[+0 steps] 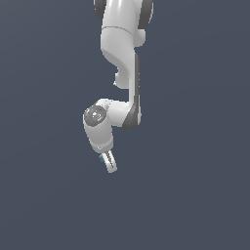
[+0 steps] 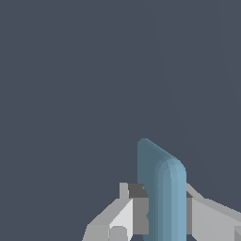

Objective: Pick up the object and move it to a goal position.

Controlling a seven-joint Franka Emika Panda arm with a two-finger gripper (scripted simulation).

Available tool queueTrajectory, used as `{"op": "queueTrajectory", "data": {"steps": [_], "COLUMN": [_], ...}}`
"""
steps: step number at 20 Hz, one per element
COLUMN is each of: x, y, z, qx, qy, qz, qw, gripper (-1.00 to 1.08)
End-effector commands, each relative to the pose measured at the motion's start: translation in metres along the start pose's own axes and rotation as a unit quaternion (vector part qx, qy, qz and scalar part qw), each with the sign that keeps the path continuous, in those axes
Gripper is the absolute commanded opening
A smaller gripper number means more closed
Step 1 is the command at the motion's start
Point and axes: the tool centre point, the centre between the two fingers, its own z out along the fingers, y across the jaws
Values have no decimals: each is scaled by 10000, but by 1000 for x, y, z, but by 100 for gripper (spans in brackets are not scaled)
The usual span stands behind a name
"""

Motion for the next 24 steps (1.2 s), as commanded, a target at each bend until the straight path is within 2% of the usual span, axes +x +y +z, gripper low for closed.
{"op": "queueTrajectory", "data": {"steps": [1,9,24], "x": [-6,-48,-182], "y": [-2,-9,-35], "z": [-6,-46,-179], "qx": [4,7,4], "qy": [1,-3,7], "qz": [-5,-5,0], "qw": [10000,10000,10000], "gripper": [-100,-100,-100]}}
